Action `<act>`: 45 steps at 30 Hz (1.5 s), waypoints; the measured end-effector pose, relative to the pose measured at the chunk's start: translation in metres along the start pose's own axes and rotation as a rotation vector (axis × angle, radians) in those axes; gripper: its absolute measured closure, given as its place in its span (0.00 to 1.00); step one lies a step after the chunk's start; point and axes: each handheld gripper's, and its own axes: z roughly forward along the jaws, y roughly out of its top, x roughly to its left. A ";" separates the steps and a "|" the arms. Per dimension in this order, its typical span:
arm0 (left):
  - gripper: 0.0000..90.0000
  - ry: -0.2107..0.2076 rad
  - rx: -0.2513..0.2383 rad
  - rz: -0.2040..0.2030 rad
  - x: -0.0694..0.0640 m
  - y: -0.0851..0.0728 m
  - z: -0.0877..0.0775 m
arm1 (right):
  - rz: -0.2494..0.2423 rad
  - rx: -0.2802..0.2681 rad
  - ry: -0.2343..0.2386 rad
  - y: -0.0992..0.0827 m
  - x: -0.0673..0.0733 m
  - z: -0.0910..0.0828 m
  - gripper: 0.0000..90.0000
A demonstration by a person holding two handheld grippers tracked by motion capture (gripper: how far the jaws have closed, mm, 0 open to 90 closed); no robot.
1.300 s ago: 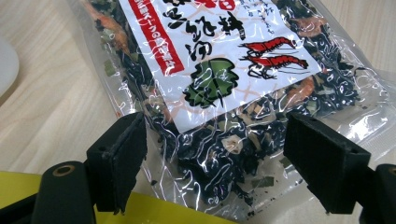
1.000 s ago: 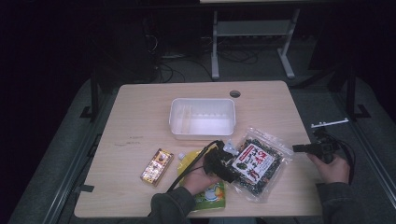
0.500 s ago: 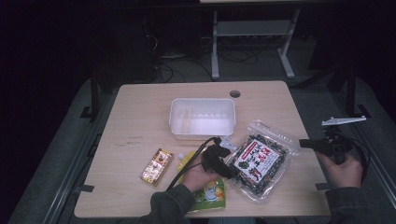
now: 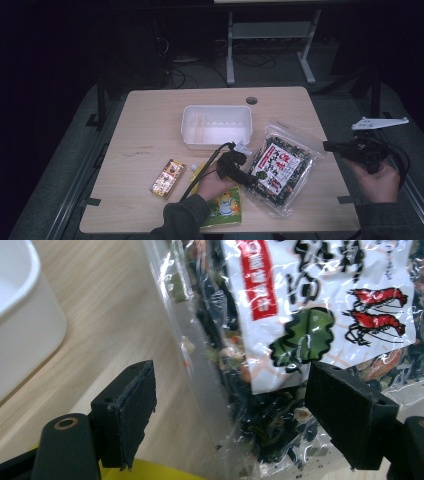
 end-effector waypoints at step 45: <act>0.83 -0.245 -0.161 0.060 0.006 -0.005 -0.021 | 0.011 -0.112 0.171 0.009 -0.022 0.004 0.57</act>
